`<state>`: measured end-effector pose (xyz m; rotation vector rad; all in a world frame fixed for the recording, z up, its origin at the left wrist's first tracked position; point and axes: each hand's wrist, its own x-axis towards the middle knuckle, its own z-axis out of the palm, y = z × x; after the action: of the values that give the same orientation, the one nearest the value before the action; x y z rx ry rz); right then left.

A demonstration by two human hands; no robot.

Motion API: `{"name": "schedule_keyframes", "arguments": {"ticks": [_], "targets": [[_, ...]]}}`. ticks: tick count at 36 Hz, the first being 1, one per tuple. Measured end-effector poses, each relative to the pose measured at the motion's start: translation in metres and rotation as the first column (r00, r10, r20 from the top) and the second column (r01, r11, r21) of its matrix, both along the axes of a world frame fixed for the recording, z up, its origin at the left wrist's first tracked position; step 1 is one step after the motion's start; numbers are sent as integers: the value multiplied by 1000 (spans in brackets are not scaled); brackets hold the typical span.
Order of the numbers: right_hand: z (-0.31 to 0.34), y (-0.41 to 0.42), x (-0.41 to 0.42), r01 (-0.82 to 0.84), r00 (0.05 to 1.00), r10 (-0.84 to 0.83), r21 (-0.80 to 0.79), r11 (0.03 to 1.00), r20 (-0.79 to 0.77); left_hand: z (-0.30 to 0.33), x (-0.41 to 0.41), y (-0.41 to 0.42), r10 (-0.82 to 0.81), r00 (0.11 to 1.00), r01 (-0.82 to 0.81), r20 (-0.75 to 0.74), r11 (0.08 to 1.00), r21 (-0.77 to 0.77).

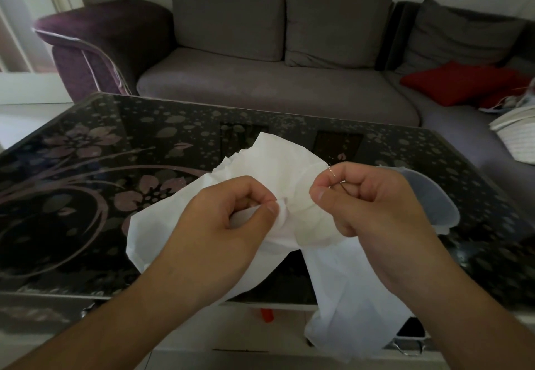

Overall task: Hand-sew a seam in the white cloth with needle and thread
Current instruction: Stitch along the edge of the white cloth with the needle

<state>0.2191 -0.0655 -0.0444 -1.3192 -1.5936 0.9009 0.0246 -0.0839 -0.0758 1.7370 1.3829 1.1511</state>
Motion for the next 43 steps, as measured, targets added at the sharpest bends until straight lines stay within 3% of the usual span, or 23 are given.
{"name": "schedule_keyframes", "arguments": {"ticks": [4,9,13,18,22,28,35,39,43], "targets": [[-2,3,3,49,998,-50,-23,999,-32,0,0,0,1,1000,-1,8,1000,1],[9,6,14,-80,928,31,-117,990,-371,0,-1,0,-6,1000,6,29,1000,1],[12,3,12,-37,979,16,-103,994,-201,3,-2,-2,-25,998,24,64,1000,3],[11,-6,-1,-104,994,104,-15,994,19,8,-3,-3,-53,993,53,104,999,1],[11,-8,-3,-172,982,171,9,985,74,9,-3,-4,-91,986,95,140,995,-17],[7,-7,-5,-152,970,143,32,988,196,9,-5,-3,-92,974,107,208,992,-61],[11,-8,-4,-260,966,260,-19,965,8,10,-5,-3,-130,960,153,250,985,-74],[13,-11,-7,-344,938,347,-75,936,22,9,-6,-3,-178,947,201,267,978,-61],[12,-8,-6,-317,945,323,-103,943,50,9,-6,-3,-205,941,231,271,971,-68]]}}
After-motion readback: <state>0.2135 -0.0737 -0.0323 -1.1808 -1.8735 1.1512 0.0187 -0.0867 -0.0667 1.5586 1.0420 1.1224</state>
